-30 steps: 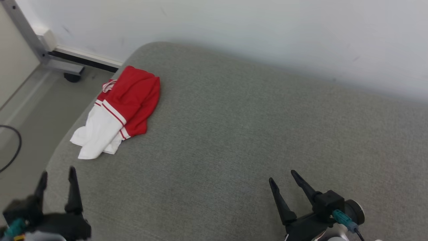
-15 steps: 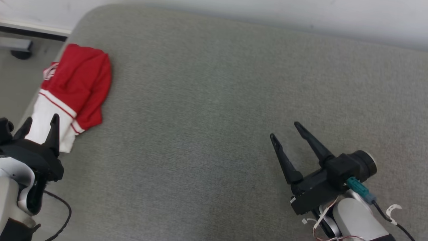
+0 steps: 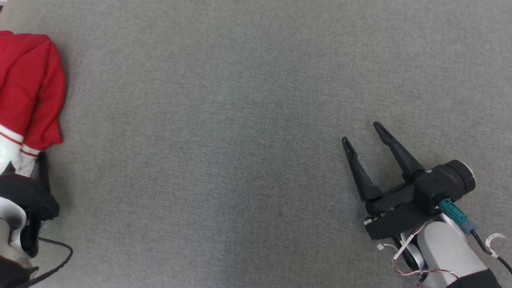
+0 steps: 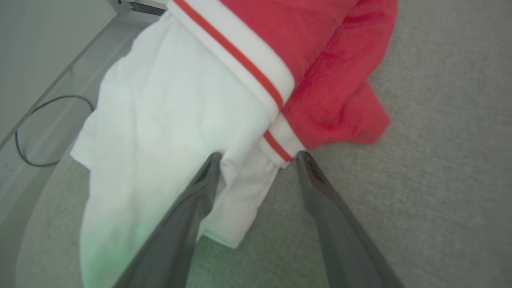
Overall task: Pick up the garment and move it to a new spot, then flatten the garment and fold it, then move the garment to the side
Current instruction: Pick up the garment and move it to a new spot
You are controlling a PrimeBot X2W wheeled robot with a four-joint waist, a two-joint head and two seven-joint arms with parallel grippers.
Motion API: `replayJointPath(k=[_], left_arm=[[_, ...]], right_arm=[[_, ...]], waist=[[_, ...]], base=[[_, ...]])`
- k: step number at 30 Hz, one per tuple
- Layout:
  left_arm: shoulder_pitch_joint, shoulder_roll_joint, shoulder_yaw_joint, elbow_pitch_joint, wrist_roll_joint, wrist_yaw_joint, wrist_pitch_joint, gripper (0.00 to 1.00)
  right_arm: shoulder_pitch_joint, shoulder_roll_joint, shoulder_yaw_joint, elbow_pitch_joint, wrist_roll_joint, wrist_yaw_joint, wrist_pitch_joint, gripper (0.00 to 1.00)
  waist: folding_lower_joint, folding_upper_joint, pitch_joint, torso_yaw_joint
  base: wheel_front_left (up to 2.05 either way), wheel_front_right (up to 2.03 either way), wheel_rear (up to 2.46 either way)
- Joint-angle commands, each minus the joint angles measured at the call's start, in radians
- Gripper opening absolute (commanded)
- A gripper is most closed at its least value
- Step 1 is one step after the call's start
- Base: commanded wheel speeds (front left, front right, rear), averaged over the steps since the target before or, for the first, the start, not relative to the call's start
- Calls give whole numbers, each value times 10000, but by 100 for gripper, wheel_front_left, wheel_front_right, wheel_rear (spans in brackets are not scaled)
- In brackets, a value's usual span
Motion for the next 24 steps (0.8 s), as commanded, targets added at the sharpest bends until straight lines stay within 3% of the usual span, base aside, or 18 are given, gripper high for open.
replayJointPath(k=[1,8,14,18,24], left_arm=[[-107,-87,-103,333,152,118,-59,0],[-471,68,-453,979,641,64,-1103,0],[-859,-421,-1265,406,1211,-281,-2139,0],[-862,-942,-1754,-282,1417,-337,-2393,0],[-285,-2570,-2815,-1378,1331,-349,-2492,0]], right_arm=[[19,83,33,20,-14,-25,1,100],[167,460,37,249,56,-25,0,100],[471,932,-99,565,107,-25,1,100],[692,1285,-145,742,138,-25,1,100],[962,1755,-246,1045,199,-25,0,100]], waist=[[-2,-2,54,-131],[-2,-2,-519,-170],[-2,-2,-1409,-296],[-2,-2,-1964,-580],[-2,-2,-2637,-1381]], base=[[0,0,0],[0,0,0],[0,0,0],[0,0,0],[0,0,0]])
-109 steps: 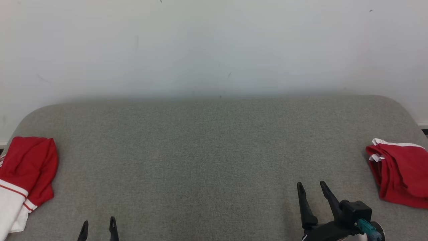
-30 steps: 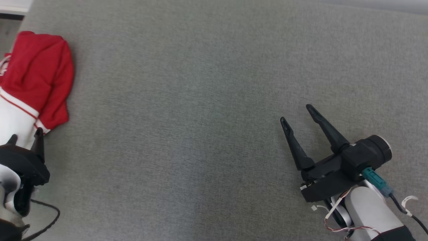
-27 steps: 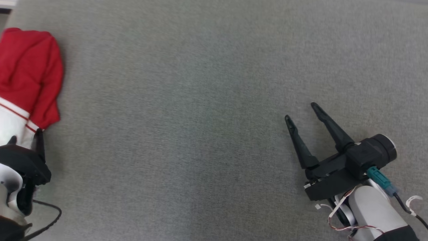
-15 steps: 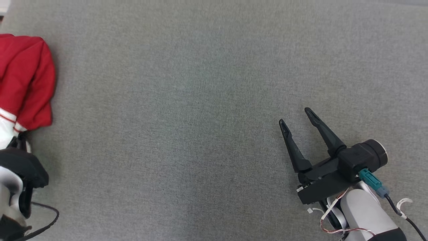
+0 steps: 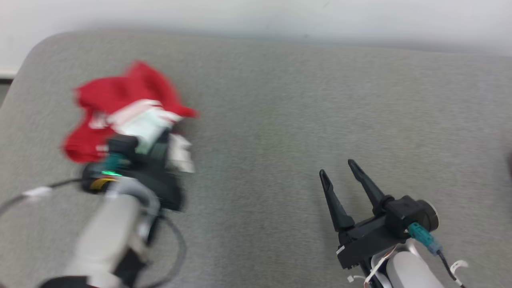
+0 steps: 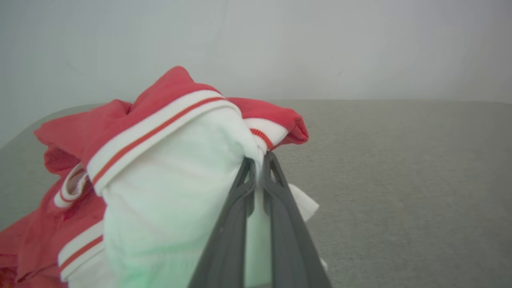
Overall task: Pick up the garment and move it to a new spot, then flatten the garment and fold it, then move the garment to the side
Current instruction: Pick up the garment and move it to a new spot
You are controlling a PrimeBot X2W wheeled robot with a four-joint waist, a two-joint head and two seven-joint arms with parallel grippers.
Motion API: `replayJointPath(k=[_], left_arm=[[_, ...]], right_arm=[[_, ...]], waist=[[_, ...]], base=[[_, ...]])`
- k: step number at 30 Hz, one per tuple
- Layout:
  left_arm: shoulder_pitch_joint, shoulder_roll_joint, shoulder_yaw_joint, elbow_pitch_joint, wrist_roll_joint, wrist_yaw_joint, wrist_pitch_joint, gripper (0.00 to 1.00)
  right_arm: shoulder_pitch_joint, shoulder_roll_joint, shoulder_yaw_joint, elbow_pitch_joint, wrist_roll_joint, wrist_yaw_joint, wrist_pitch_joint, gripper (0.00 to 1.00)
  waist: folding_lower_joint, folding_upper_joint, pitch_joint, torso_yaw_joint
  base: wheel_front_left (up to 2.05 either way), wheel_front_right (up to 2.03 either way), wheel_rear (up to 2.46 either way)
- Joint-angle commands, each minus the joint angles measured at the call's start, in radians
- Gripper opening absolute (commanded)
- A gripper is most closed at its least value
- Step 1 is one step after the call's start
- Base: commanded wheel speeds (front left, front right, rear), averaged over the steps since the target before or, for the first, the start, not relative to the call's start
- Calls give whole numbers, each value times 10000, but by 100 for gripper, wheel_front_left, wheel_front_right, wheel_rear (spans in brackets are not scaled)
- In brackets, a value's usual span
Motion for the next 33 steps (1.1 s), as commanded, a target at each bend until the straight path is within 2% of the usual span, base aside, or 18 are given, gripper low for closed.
replayJointPath(k=[1,2,3,8,13,15,18,19,20,26,33], left_arm=[[328,-492,-400,-332,-130,-23,-97,0],[328,-492,-400,-332,-130,-23,-97,0],[429,-746,-523,-437,-279,-25,-104,0],[666,-1630,-1481,-739,-747,-28,-111,0],[874,-1793,-2585,-1171,-1359,-29,-111,0],[933,-1789,-2747,-1457,-1462,0,-108,0],[1133,-1768,-2708,-1636,-1318,458,-112,1],[1173,-1782,-2665,-1688,-1209,583,-113,48],[1245,-1785,-2616,-1659,-1094,738,-111,100],[2032,-1770,-1629,-1968,-60,1289,-113,100],[3672,-1304,449,-3018,1307,1878,-114,100]], right_arm=[[194,148,-22,100,58,-25,0,100],[194,148,-22,100,58,-25,0,100],[208,161,-54,129,36,-25,0,100],[308,284,-307,235,-58,-25,0,100],[375,391,-452,275,-106,-25,2,100],[426,440,-486,297,-104,-25,0,100],[463,499,-590,300,-51,-25,2,100],[479,521,-650,305,-31,-25,2,100],[498,538,-699,291,-41,-25,2,100],[726,653,-950,235,-136,-25,2,100],[967,777,-1145,317,-317,-25,2,100]], waist=[[2,0,-683,-948],[2,0,-683,-948],[2,0,-719,-1148],[2,0,-873,-2360],[2,0,-889,-3553],[2,0,-907,-3906],[2,0,-851,-4236],[2,0,-837,-4254],[2,0,-846,-4248],[2,0,-1216,-3820],[2,0,-1780,-3067]], base=[[0,0,0],[0,0,0],[0,0,0],[0,0,0],[0,0,0],[0,0,0],[0,0,0],[0,0,0],[0,0,0],[0,0,0],[0,0,0]])
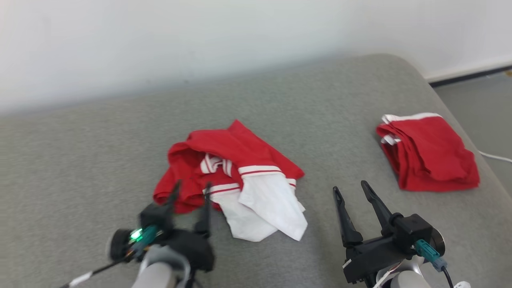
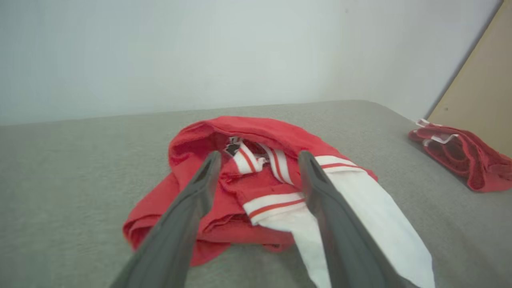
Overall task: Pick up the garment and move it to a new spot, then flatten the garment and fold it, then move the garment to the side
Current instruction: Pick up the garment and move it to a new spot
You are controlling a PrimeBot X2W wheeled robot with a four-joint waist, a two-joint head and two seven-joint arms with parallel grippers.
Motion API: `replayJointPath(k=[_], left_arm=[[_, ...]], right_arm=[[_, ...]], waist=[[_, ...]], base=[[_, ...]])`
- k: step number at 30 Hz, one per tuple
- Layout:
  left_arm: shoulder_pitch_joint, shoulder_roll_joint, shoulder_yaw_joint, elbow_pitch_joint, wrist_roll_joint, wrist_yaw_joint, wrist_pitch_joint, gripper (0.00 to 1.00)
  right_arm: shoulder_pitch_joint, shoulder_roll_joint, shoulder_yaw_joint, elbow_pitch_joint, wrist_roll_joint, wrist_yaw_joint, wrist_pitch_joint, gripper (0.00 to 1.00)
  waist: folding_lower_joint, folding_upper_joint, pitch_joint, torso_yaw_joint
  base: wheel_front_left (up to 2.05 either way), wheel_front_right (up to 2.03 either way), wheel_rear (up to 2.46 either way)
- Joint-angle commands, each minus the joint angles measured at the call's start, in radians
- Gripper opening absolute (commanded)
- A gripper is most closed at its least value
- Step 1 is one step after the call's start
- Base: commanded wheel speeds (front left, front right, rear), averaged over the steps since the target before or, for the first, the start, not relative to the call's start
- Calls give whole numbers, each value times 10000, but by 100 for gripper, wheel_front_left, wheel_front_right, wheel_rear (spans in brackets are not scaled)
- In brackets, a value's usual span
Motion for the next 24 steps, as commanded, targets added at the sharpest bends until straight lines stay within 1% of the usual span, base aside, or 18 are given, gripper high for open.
replayJointPath(k=[1,3,6,10,13,14,16,21,24], left_arm=[[484,108,419,-307,294,116,-31,100],[1107,234,1102,-720,681,262,-32,100],[2009,309,2004,-1265,1131,337,-32,100],[3213,235,3120,-1819,1604,385,-32,100],[3982,147,3936,-2218,1965,316,-32,100],[3982,147,3936,-2218,1965,316,-32,100],[4406,36,4365,-2533,2211,281,-32,100],[5269,-197,5134,-2966,2747,29,-32,100],[5616,-328,5331,-3276,3055,-27,-32,100]], right_arm=[[140,48,-57,11,-91,-25,0,100],[246,76,-178,59,-163,-25,2,100],[370,117,-334,129,-215,-25,0,100],[576,157,-376,301,-262,-25,0,100],[691,179,-373,454,-299,-25,0,100],[691,179,-373,454,-299,-25,0,100],[759,196,-407,485,-331,-25,0,100],[982,253,-572,613,-426,-25,0,100],[1057,280,-591,738,-405,-25,2,100]], waist=[[1,1,-517,654],[1,1,-616,860],[1,1,-768,1156],[1,1,-958,1392],[1,1,-1063,1517],[1,1,-1063,1517],[1,1,-1122,1582],[1,1,-1256,1633],[1,1,-1324,1620]], base=[[0,0,0],[0,0,0],[0,0,0],[0,0,0],[0,0,0],[0,0,0],[0,0,0],[0,0,0],[0,0,0]])
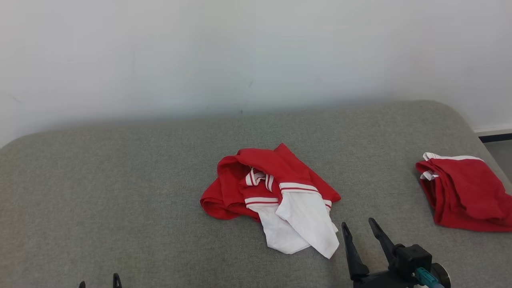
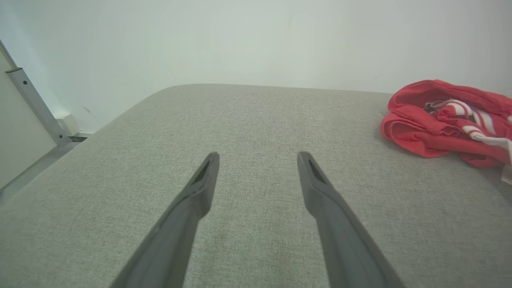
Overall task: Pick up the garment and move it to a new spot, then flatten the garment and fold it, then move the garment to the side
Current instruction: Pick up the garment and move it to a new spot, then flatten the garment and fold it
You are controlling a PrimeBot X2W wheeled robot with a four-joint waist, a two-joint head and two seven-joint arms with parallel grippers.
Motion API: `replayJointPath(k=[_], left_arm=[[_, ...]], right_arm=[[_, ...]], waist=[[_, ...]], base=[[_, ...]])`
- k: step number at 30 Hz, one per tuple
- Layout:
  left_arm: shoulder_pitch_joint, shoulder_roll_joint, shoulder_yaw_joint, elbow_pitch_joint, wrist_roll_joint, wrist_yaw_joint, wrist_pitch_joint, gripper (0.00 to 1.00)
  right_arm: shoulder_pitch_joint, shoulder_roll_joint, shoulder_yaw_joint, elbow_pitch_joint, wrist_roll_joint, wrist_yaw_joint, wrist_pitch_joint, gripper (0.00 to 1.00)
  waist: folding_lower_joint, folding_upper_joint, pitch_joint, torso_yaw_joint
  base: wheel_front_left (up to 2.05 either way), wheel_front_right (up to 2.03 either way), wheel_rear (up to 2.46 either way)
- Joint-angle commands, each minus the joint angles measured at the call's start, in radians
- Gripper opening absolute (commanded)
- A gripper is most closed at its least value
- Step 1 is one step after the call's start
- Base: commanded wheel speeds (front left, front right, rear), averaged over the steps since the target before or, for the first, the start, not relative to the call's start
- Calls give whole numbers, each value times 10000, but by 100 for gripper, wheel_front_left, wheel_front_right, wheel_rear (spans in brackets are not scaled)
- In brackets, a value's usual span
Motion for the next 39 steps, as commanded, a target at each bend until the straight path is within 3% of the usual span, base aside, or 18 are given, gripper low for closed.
replayJointPath(k=[1,11,19,28,37,39], left_arm=[[133,-37,52,-88,127,-2,-30,100],[-26,-162,266,-164,9,-404,-31,100],[-333,-158,-340,-119,-244,-296,-31,100],[-401,-160,-645,-78,-518,-153,-31,100],[-552,-159,-713,-183,-598,-116,-31,100],[-652,-159,-760,-226,-590,-122,-31,100]], right_arm=[[66,36,1,16,-22,-25,-2,100],[-170,80,462,506,315,-26,-2,100],[-704,-43,866,1579,-75,-26,-2,100],[-792,-178,363,2768,-580,-26,0,100],[-933,-185,1,3066,-873,-26,0,100],[-992,-164,-73,3085,-927,-26,2,45]], waist=[[1,0,-23,-3],[1,0,261,95],[1,0,761,569],[1,0,1050,994],[1,0,1249,1043],[1,0,1281,1052]], base=[[0,0,0],[0,0,0],[0,0,0],[0,0,0],[0,0,0],[0,0,0]])
